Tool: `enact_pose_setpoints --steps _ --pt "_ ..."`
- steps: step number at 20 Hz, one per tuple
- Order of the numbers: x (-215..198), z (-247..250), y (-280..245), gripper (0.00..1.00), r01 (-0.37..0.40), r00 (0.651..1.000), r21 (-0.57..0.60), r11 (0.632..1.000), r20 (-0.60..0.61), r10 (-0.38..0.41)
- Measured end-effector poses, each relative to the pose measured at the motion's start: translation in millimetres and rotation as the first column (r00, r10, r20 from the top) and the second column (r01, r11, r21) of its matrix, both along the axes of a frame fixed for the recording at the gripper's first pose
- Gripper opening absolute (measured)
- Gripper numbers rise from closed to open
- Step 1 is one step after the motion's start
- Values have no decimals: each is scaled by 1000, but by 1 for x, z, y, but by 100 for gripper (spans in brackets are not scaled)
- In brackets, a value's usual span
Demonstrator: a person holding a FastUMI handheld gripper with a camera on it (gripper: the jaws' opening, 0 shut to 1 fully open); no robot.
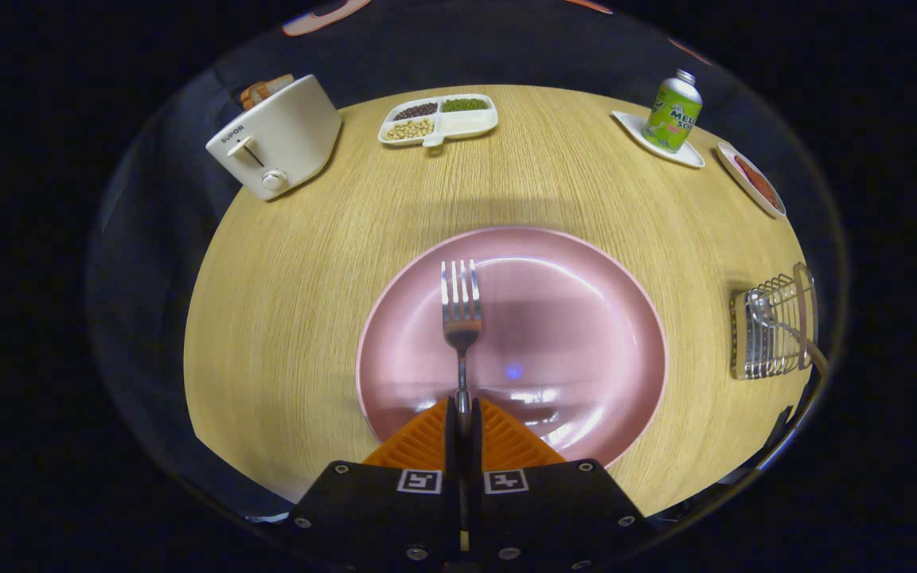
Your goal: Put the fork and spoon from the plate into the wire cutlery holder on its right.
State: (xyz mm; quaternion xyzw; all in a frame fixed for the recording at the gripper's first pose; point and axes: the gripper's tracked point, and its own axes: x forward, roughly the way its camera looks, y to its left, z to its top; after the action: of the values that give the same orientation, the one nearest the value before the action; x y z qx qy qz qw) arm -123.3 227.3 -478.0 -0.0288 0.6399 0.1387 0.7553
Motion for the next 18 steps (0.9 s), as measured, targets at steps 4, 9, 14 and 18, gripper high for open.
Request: enact_pose_setpoints --steps 4,9,14,18 --pt "19 30 -27 5 22 997 12 1000 70 -23" --pt "33 60 -89 5 89 987 -5 996 131 -88" --pt "37 72 -168 5 178 974 -57 982 149 -167" --pt "34 73 -223 5 244 964 -90 966 134 -231"
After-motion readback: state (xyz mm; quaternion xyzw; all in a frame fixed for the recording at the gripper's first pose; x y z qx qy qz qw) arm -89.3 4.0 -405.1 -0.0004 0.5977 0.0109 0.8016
